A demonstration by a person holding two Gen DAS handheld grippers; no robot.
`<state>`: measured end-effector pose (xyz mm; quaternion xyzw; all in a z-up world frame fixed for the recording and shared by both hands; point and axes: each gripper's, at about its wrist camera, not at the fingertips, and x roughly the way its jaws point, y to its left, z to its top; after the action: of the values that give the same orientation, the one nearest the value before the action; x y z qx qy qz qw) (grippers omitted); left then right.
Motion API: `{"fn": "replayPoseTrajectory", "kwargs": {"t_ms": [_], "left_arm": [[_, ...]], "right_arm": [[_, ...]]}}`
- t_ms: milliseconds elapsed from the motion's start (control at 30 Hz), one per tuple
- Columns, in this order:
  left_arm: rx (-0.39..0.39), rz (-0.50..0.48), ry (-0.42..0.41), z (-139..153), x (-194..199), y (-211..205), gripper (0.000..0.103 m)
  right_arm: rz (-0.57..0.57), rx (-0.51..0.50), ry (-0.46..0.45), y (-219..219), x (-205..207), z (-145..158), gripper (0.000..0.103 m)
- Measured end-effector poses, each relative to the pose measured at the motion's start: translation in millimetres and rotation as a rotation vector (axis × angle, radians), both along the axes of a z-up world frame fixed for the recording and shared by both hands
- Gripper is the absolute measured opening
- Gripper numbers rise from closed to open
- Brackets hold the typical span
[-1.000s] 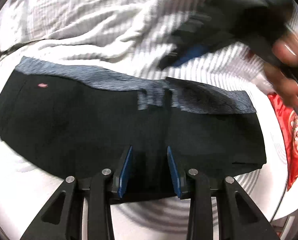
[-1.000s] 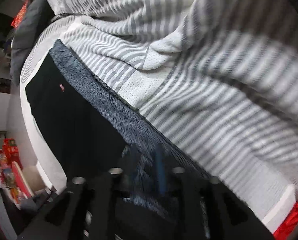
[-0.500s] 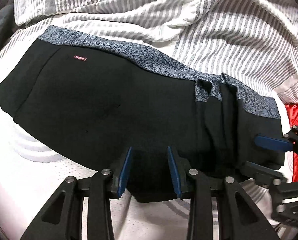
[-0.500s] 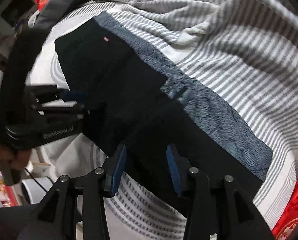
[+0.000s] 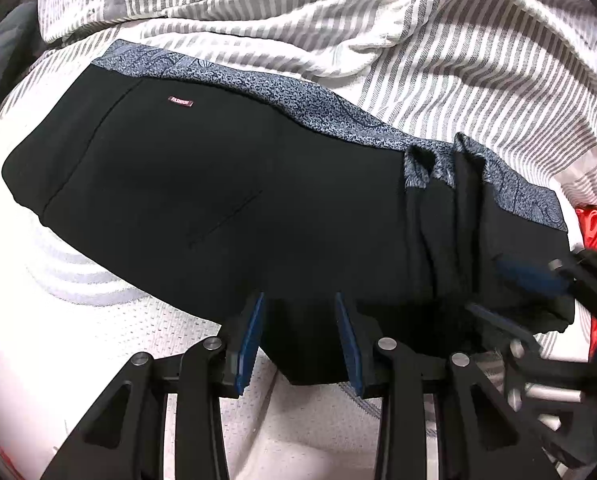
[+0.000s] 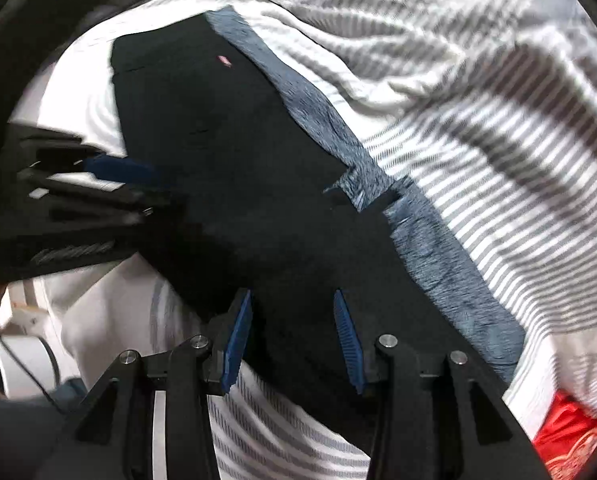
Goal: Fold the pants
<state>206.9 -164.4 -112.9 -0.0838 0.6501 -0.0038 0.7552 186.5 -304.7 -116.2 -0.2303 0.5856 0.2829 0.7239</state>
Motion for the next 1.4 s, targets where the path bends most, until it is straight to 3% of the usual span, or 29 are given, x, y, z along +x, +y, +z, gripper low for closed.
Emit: {"fn": "replayPoseTrajectory", "kwargs": {"t_ms": [67, 233, 367, 467, 500, 533, 600, 700, 767, 800, 900, 1033, 1067, 1133, 1233, 1300, 1367, 1400], "left_arm": [[0.004, 0.001, -0.006, 2.9, -0.9, 2.2, 0.038], [0.027, -0.008, -0.022, 5.3, -7.6, 6.5, 0.038], [0.042, -0.006, -0.029, 1.2, -7.6, 4.4, 0.038], [0.053, -0.019, -0.032, 3.5, -3.8, -3.6, 0.038], [0.051, -0.025, -0.044, 7.6, -0.7, -6.7, 0.038], [0.049, -0.036, -0.061, 13.3, 4.1, -12.1, 0.038], [0.032, -0.062, -0.085, 22.9, 15.3, -26.6, 0.038], [-0.022, -0.111, -0.122, 33.3, 33.9, -58.1, 0.038], [-0.052, -0.163, -0.130, 32.9, 46.2, -86.3, 0.038], [-0.061, -0.181, -0.127, 30.7, 49.9, -96.7, 0.038], [-0.069, -0.224, -0.101, 14.0, 61.0, -125.1, 0.038], [0.014, -0.241, -0.038, -22.6, 66.1, -132.7, 0.038], [-0.007, -0.233, -0.026, -29.9, 65.6, -129.2, 0.040], [-0.023, -0.230, -0.041, -33.5, 63.2, -125.4, 0.042], [0.021, -0.258, -0.055, -32.3, 61.2, -131.0, 0.047], [0.013, -0.239, -0.040, -29.9, 62.1, -130.2, 0.047], [0.005, -0.209, -0.017, -24.1, 63.5, -127.8, 0.047], [0.011, -0.199, -0.010, -19.8, 63.3, -126.1, 0.047]], "right_arm": [[-0.035, 0.015, -0.010, 0.4, 1.7, 4.5, 0.011], [-0.024, 0.090, 0.010, -6.9, -11.5, 29.6, 0.011], [0.032, 0.063, 0.055, -3.4, -24.8, 11.6, 0.013], [0.010, 0.088, 0.050, -9.8, -20.1, 16.8, 0.027], [-0.022, 0.096, 0.047, -18.3, -17.6, 24.5, 0.048], [-0.059, 0.107, 0.039, -27.1, -14.9, 30.5, 0.064], [-0.184, 0.126, 0.024, -56.3, -4.6, 44.9, 0.065], [-0.466, 0.102, 0.028, -113.5, 26.4, 52.3, 0.065], [-0.658, 0.155, 0.086, -153.4, 47.4, 48.3, 0.059], [-0.743, 0.197, 0.116, -170.9, 55.5, 45.7, 0.045], [-0.884, 0.303, 0.168, -200.9, 68.3, 36.9, 0.032], [-0.877, 0.301, 0.211, -203.2, 76.4, 13.6, 0.029], [-0.876, 0.294, 0.227, -203.4, 77.5, 4.7, 0.028], [-0.852, 0.270, 0.225, -202.4, 77.9, -8.6, 0.023], [-0.819, 0.256, 0.198, -197.9, 77.6, -10.8, 0.024], [-0.815, 0.256, 0.208, -199.9, 80.8, -7.0, 0.029], [-0.813, 0.272, 0.244, -200.6, 82.1, 0.8, 0.043], [-0.808, 0.276, 0.253, -199.2, 81.4, 5.9, 0.058]]}}
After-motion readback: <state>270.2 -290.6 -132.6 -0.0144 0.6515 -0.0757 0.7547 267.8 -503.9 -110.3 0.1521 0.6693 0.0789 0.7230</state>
